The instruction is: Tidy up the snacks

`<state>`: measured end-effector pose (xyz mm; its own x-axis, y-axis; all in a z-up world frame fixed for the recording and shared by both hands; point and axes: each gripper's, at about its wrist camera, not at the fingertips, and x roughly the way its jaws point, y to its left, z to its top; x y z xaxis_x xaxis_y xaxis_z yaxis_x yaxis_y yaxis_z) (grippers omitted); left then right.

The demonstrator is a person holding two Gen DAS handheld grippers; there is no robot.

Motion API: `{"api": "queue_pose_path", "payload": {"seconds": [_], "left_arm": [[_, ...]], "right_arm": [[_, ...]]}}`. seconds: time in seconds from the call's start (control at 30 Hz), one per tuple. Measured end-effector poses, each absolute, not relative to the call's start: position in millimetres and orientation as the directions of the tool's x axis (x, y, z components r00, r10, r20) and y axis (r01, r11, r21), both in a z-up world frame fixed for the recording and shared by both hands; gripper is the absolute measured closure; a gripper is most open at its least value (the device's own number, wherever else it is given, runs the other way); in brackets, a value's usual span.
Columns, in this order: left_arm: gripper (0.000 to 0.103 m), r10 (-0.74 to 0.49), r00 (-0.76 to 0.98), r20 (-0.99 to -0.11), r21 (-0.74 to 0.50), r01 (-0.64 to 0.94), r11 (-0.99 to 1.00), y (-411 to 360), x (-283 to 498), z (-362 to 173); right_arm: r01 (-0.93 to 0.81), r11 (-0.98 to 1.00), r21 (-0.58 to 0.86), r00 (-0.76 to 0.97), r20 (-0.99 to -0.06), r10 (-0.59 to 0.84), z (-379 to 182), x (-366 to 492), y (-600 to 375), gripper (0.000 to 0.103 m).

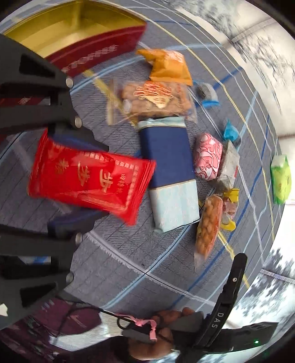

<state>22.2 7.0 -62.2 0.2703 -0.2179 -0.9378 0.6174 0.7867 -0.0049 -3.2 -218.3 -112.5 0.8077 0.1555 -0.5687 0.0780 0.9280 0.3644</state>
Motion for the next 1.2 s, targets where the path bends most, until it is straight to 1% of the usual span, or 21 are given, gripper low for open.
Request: {"api": "queue_pose_path", "payload": {"seconds": [0.07,0.17,0.23,0.27,0.3,0.37,0.4,0.43,0.5,0.53,0.6,0.7,0.77,0.8,0.87,1.0,1.07,1.1,1.2], "left_arm": [[0.062,-0.244,0.284,-0.927,-0.048,0.556,0.83,13,11,-60],[0.063,-0.364,0.294,-0.884,-0.19,0.486,0.853,20,-14,-44],[0.063,-0.394,0.337,-0.855,-0.209,0.471,0.857,24,-30,-30],[0.063,-0.403,0.356,-0.843,-0.214,0.466,0.859,25,-37,-24],[0.063,-0.413,0.359,-0.837,-0.224,0.463,0.857,22,-34,-14],[0.063,-0.427,0.376,-0.822,-0.236,0.458,0.857,28,-41,-5],[0.063,-0.428,0.387,-0.817,-0.231,0.461,0.857,31,-45,1],[0.063,-0.421,0.401,-0.813,-0.217,0.464,0.859,33,-48,6],[0.063,-0.407,0.425,-0.809,-0.196,0.458,0.867,33,-52,15],[0.063,-0.407,0.429,-0.806,-0.194,0.459,0.867,33,-53,16],[0.063,-0.404,0.435,-0.805,-0.192,0.454,0.87,34,-48,19],[0.063,-0.398,0.443,-0.803,-0.193,0.44,0.877,39,-44,20],[0.063,-0.394,0.451,-0.801,-0.192,0.43,0.882,43,-44,20],[0.063,-0.395,0.454,-0.799,-0.192,0.429,0.882,44,-44,21],[0.063,-0.387,0.464,-0.797,-0.185,0.423,0.887,46,-44,23],[0.063,-0.386,0.474,-0.791,-0.187,0.414,0.891,50,-43,26],[0.063,-0.381,0.48,-0.79,-0.184,0.408,0.895,52,-42,27],[0.063,-0.379,0.483,-0.789,-0.185,0.403,0.897,53,-42,28],[0.063,-0.379,0.496,-0.781,-0.194,0.384,0.903,60,-41,32]], "right_arm": [[0.082,0.923,0.376,0.808,-0.567,0.159,-112,-3,-221,0.001],[0.079,0.915,0.395,0.812,-0.558,0.171,-112,-4,-224,0.001],[0.059,0.912,0.407,0.81,-0.553,0.195,-112,-5,-225,0.001],[0.02,0.911,0.412,0.812,-0.539,0.225,-110,-7,-223,0.001],[-0.019,0.913,0.407,0.82,-0.517,0.247,-107,-11,-221,0.004],[-0.099,0.933,0.347,0.82,-0.502,0.274,-101,-19,-206,0.011],[-0.132,0.939,0.317,0.81,-0.511,0.286,-100,-21,-200,0.02],[-0.18,0.941,0.286,0.787,-0.532,0.312,-100,-21,-189,0.033],[-0.255,0.933,0.252,0.735,-0.576,0.357,-102,-17,-174,0.049],[-0.294,0.928,0.231,0.711,-0.596,0.374,-103,-14,-166,0.051],[-0.354,0.919,0.174,0.686,-0.62,0.381,-103,-9,-154,0.054],[-0.435,0.89,0.135,0.635,-0.655,0.409,-102,-3,-140,0.054],[-0.47,0.877,0.1,0.606,-0.685,0.404,-105,1,-135,0.054],[-0.484,0.87,0.097,0.592,-0.696,0.407,-107,3,-133,0.057],[-0.475,0.878,0.058,0.59,-0.719,0.366,-111,7,-132,0.058],[-0.494,0.867,0.07,0.545,-0.752,0.371,-121,23,-130,0.06],[-0.49,0.866,0.103,0.543,-0.741,0.395,-122,25,-132,0.063],[-0.481,0.871,0.102,0.546,-0.742,0.389,-122,26,-132,0.067],[-0.439,0.887,0.145,0.555,-0.733,0.394,-122,23,-139,0.068]]}}
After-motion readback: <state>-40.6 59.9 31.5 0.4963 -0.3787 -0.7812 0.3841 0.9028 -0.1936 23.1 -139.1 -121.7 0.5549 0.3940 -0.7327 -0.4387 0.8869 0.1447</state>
